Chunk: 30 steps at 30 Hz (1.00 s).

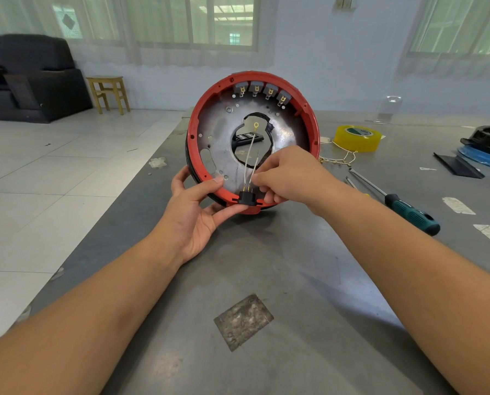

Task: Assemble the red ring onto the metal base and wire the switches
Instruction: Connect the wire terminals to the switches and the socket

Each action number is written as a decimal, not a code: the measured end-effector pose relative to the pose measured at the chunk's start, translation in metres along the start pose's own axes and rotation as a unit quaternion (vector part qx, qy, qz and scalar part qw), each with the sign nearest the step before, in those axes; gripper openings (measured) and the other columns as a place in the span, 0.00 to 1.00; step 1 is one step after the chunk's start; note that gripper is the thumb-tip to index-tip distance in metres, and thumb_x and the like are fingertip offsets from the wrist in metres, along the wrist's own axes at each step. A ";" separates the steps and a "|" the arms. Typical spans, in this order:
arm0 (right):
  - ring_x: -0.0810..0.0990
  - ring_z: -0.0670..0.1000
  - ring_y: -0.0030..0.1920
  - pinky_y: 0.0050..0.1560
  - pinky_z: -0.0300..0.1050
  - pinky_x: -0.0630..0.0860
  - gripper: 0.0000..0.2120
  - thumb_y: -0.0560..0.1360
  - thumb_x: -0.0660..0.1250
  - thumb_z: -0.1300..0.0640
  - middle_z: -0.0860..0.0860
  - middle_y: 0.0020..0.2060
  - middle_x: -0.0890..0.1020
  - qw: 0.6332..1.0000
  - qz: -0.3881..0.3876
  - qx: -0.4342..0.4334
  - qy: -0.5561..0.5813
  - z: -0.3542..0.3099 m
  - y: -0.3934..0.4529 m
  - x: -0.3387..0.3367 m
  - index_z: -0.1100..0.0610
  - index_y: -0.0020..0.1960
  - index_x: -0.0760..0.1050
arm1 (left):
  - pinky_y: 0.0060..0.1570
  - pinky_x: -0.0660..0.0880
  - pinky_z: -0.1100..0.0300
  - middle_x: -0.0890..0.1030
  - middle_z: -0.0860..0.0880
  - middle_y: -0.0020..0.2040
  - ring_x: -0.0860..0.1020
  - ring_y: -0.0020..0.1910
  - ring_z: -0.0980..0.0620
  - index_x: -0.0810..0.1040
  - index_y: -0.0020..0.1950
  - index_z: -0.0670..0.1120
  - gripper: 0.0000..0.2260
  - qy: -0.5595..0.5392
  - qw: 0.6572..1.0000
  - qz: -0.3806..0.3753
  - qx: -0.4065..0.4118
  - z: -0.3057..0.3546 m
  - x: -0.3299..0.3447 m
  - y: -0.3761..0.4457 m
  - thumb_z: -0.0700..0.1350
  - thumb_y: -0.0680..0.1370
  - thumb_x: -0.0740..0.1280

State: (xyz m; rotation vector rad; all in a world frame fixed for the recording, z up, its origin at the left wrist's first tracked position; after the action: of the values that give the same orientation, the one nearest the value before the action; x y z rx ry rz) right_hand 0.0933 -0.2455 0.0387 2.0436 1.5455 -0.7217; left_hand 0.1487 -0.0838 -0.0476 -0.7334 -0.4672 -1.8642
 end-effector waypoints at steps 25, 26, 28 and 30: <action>0.73 0.43 0.20 0.22 0.35 0.69 0.06 0.79 0.70 0.59 0.50 0.27 0.78 0.999 -0.017 0.001 0.048 0.002 -0.004 0.010 0.62 0.53 0.81 | 0.48 0.84 0.37 0.78 0.39 0.66 0.85 0.57 0.34 0.68 0.73 0.57 0.30 0.002 1.000 -0.001 0.006 0.000 0.000 -0.001 0.32 0.77 0.72; 0.73 0.43 0.20 0.21 0.35 0.69 0.07 0.79 0.70 0.60 0.50 0.27 0.78 0.999 -0.017 0.002 0.048 0.002 -0.004 0.010 0.62 0.53 0.81 | 0.48 0.84 0.37 0.78 0.39 0.66 0.85 0.57 0.34 0.69 0.72 0.57 0.30 0.002 1.000 -0.002 0.006 0.000 0.000 -0.001 0.32 0.77 0.72; 0.73 0.43 0.20 0.21 0.34 0.70 0.07 0.79 0.70 0.60 0.50 0.27 0.78 0.999 -0.017 0.004 0.047 0.001 -0.004 0.010 0.62 0.54 0.81 | 0.49 0.84 0.36 0.78 0.39 0.67 0.84 0.59 0.32 0.68 0.72 0.56 0.30 0.002 1.000 -0.003 0.007 0.000 0.000 -0.001 0.32 0.77 0.72; 0.74 0.43 0.20 0.22 0.35 0.70 0.07 0.79 0.70 0.60 0.50 0.27 0.79 0.999 -0.019 0.005 0.043 0.001 -0.004 0.010 0.62 0.54 0.81 | 0.49 0.83 0.36 0.78 0.39 0.67 0.83 0.59 0.32 0.68 0.72 0.56 0.30 0.000 1.000 -0.003 0.007 0.000 0.000 -0.001 0.32 0.77 0.72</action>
State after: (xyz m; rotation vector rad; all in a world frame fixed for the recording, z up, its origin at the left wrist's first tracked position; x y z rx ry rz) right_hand 0.0915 -0.2380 0.0313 2.0820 1.6349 -0.6649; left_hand 0.1479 -0.0830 -0.0479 -0.7227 -0.4817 -1.8649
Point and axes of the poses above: each hand's wrist, its own y-axis towards the middle knuckle, its own x-axis out of the palm, z = x × y, the point moved 7 cm from there along y, towards the middle knuckle
